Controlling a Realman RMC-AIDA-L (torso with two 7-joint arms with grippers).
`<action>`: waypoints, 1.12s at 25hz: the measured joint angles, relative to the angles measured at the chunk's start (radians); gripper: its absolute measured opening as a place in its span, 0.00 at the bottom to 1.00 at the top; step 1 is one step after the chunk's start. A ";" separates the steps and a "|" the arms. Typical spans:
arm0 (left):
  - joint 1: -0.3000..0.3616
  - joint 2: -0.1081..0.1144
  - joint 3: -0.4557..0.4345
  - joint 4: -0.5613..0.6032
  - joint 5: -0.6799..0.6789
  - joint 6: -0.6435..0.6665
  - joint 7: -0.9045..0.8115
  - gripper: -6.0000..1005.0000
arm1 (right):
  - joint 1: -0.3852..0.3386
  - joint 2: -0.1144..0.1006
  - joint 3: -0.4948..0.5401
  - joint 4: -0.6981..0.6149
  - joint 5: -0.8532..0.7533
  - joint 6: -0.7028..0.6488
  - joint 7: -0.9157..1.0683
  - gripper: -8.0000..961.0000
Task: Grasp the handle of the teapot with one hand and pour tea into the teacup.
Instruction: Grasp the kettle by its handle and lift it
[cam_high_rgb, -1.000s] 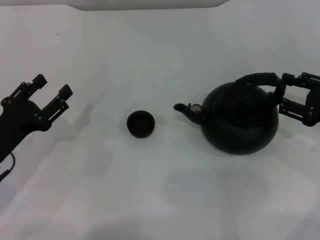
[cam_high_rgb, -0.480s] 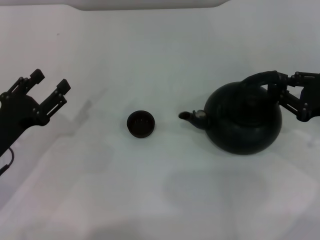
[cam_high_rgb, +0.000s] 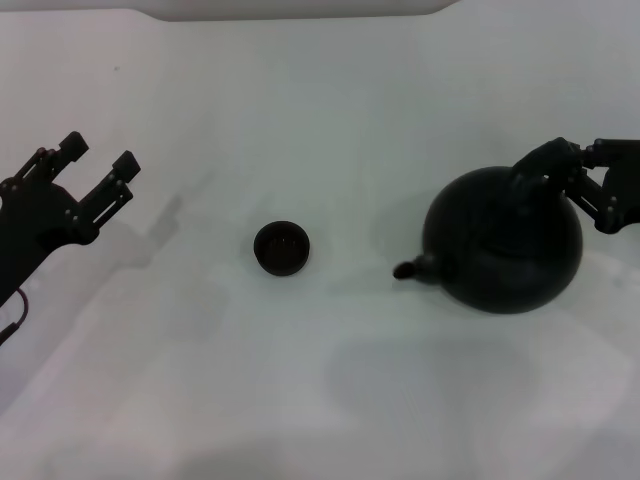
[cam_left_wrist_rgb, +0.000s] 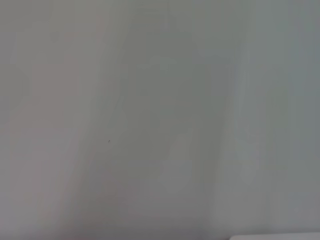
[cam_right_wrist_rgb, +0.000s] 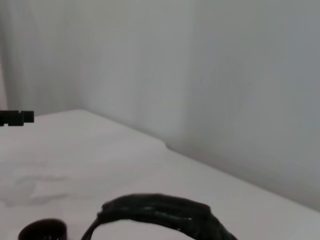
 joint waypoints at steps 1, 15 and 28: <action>0.000 0.000 0.000 0.000 0.000 0.000 0.000 0.74 | 0.000 0.001 -0.001 0.000 0.011 0.001 -0.008 0.21; 0.000 -0.003 0.000 -0.032 0.000 0.000 0.003 0.74 | 0.038 0.006 -0.130 0.000 0.167 0.126 -0.054 0.14; -0.003 -0.001 0.000 -0.094 0.000 0.003 0.030 0.74 | 0.049 0.006 -0.390 -0.022 0.536 0.262 -0.368 0.14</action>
